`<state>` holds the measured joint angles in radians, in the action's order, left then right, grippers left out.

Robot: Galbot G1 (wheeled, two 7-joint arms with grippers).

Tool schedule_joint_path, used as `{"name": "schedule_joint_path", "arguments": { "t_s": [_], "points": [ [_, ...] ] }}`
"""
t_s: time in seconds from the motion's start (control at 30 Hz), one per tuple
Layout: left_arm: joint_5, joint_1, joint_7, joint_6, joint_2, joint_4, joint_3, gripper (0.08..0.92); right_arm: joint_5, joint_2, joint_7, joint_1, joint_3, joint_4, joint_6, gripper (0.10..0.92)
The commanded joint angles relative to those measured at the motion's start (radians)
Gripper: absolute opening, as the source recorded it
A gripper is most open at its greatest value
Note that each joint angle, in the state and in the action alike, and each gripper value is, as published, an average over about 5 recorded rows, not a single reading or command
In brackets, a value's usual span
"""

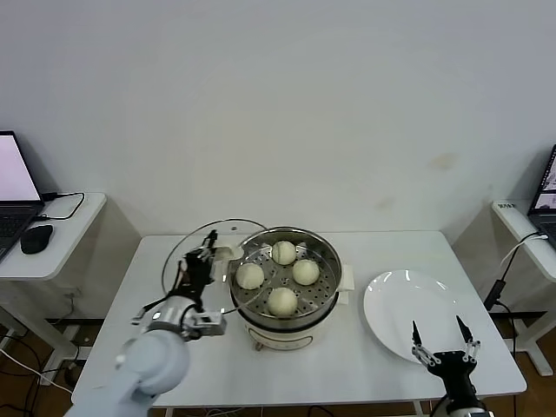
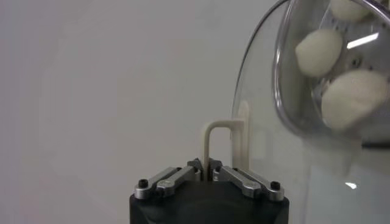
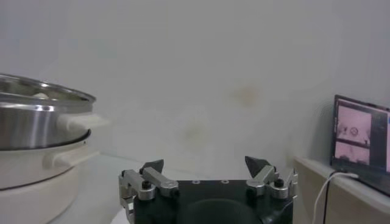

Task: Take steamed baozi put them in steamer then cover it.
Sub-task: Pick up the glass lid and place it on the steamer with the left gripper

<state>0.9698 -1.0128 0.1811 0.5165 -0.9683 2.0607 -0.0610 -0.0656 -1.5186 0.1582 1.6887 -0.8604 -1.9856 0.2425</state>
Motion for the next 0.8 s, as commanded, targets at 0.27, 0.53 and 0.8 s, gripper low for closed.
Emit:
{"name": "schedule_joint_path", "arguments": {
  "t_s": [0.27, 0.53, 0.8],
  "points": [
    [0.407, 0.179, 0.172, 0.085, -0.352, -0.154, 0.233, 0.134, -0.096, 0.000, -0.035, -0.006, 0.029, 0.013, -0.003, 0.823],
    [0.424, 0.182, 0.181, 0.085, -0.399, -0.199, 0.256, 0.134, -0.102, -0.003, -0.033, -0.003, 0.030, 0.015, -0.003, 0.823],
    [0.453, 0.161, 0.177, 0.074, -0.405, -0.218, 0.248, 0.134, -0.102, -0.002, -0.033, 0.000, 0.030, 0.018, 0.001, 0.823]
  ]
}}
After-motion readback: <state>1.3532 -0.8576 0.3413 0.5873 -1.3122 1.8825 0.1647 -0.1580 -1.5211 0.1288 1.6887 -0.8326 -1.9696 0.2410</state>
